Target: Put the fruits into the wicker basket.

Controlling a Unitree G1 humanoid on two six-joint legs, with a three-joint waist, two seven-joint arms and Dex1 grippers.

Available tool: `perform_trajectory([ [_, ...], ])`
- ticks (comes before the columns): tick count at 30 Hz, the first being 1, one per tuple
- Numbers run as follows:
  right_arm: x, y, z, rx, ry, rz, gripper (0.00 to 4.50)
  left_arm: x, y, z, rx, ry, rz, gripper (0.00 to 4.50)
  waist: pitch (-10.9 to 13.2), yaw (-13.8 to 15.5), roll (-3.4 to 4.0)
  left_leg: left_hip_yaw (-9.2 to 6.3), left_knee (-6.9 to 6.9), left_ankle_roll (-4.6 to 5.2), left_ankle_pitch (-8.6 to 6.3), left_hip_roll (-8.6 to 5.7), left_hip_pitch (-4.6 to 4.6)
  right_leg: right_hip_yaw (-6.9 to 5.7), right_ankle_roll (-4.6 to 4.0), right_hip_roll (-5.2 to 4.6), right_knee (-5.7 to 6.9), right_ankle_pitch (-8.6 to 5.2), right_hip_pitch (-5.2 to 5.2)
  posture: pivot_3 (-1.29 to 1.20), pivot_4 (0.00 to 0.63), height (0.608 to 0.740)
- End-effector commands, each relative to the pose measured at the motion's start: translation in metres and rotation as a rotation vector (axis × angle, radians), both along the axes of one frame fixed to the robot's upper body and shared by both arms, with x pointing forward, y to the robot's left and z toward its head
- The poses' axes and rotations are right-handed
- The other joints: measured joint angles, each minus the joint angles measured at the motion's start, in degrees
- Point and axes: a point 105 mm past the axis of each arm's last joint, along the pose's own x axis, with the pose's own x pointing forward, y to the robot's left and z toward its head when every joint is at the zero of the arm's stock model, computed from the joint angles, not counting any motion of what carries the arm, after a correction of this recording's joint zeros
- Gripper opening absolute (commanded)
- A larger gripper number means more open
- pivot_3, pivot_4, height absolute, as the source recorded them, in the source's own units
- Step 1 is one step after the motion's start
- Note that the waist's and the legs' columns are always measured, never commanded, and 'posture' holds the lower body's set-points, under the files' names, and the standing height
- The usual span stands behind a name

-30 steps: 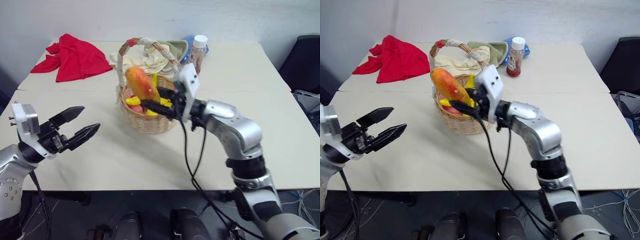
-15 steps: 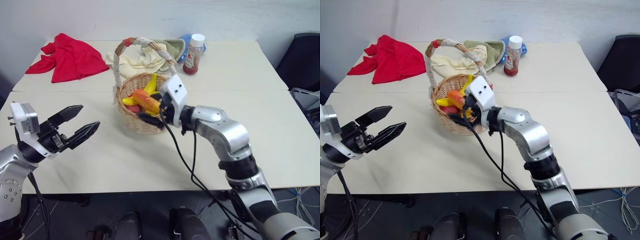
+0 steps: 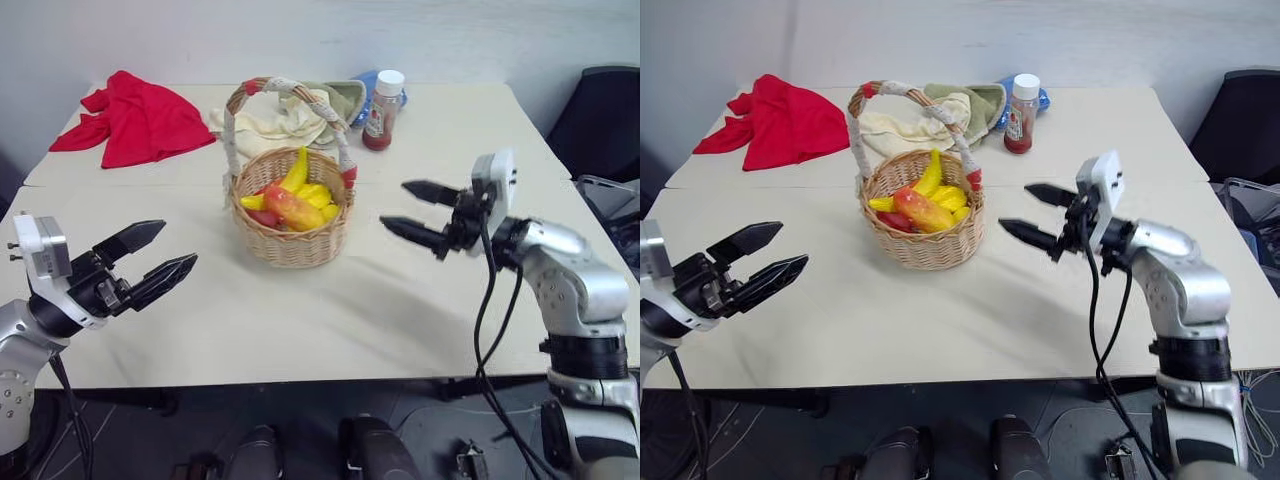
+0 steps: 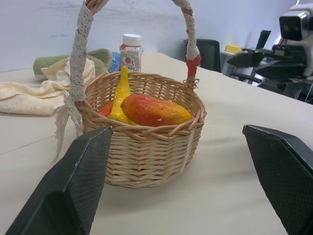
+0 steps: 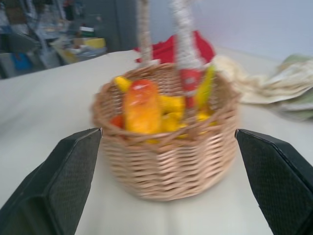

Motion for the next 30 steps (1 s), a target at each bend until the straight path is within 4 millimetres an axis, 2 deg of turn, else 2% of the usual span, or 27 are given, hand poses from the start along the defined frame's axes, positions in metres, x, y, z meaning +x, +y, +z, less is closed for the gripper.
perform_trajectory([
  [1, 0.014, 0.024, 0.016, 0.01, -0.096, 0.069, 4.45, -0.003, -0.004, 0.009, 0.02, -0.042, -0.013, 4.5, 0.0, -0.2, 0.0, 0.02, 0.0, -0.03, 0.02, 0.03, 0.0, 0.02, 0.0, 0.04, 0.01, 0.0, -0.02, 0.0, 0.15, 0.74],
  [3, 0.022, 0.037, 0.02, 0.017, -0.107, 0.098, 4.45, -0.001, -0.006, 0.009, 0.027, -0.046, -0.022, 4.5, 0.0, -0.1, 0.01, 0.07, -0.01, -0.18, 0.1, 0.05, -0.04, 0.06, 0.0, 0.05, 0.06, 0.0, -0.1, 0.0, 0.15, 0.74],
  [6, 0.034, 0.058, 0.012, -0.093, -0.084, 0.143, 4.45, 0.003, -0.008, 0.014, 0.021, -0.056, -0.028, 4.5, 0.0, 0.2, 0.01, 0.08, 0.02, -0.24, 0.14, 0.05, -0.11, 0.05, 0.0, 0.02, 0.06, 0.0, -0.14, 0.0, 0.15, 0.74],
  [10, 0.038, 0.074, 0.014, -0.104, -0.07, 0.199, 4.45, 0.006, -0.009, 0.013, 0.019, -0.047, -0.033, 4.5, 0.0, 0.3, 0.01, 0.1, 0.11, -0.19, 0.11, -0.03, -0.17, 0.05, 0.0, -0.12, 0.04, 0.0, -0.13, 0.0, 0.15, 0.74],
  [13, 0.038, 0.077, 0.014, -0.108, -0.075, 0.221, 3.86, 0.009, -0.01, 0.015, 0.017, -0.057, -0.029, 4.5, 0.0, 0.4, 0.01, 0.08, 0.1, -0.19, 0.1, -0.04, -0.21, 0.02, 0.01, -0.12, 0.01, 0.01, -0.13, 0.0, 0.15, 0.74],
  [17, 0.034, 0.071, 0.017, -0.083, -0.102, 0.232, 2.49, 0.011, -0.01, 0.015, 0.012, -0.06, -0.032, 4.5, 0.0, 0.2, 0.01, 0.09, 0.08, -0.2, 0.09, -0.03, -0.21, 0.02, 0.01, -0.12, 0.0, 0.01, -0.14, 0.0, 0.15, 0.74],
  [21, 0.025, 0.063, 0.027, -0.041, -0.158, 0.228, 1.17, 0.017, -0.008, 0.011, -0.017, -0.044, -0.027, 4.5, 0.0, 0.2, 0.01, 0.09, 0.07, -0.22, 0.1, 0.0, -0.19, 0.03, 0.01, -0.09, 0.02, 0.01, -0.15, 0.0, 0.15, 0.74],
  [24, 0.015, 0.053, 0.026, -0.034, -0.176, 0.205, 0.14, 0.022, -0.013, 0.007, -0.023, -0.038, -0.051, 4.5, 0.0, 0.3, 0.01, 0.09, 0.06, -0.22, 0.1, 0.0, -0.2, 0.02, 0.01, -0.09, 0.02, 0.01, -0.16, 0.0, 0.15, 0.74],
  [27, 0.003, 0.039, 0.021, -0.037, -0.182, 0.168, 0.14, 0.029, -0.021, 0.006, -0.029, -0.039, -0.088, 4.5, 0.0, 0.7, 0.01, 0.07, 0.07, -0.22, 0.1, -0.01, -0.22, 0.0, 0.01, -0.1, 0.0, 0.01, -0.16, 0.0, 0.15, 0.74],
  [30, -0.01, 0.019, 0.029, 0.015, -0.198, 0.077, 0.14, 0.038, -0.027, 0.006, -0.03, -0.041, -0.128, 4.5, 0.0, 1.2, 0.01, 0.08, 0.08, -0.22, 0.1, -0.02, -0.22, 0.0, 0.02, -0.1, 0.0, 0.01, -0.16, 0.0, 0.15, 0.74],
])
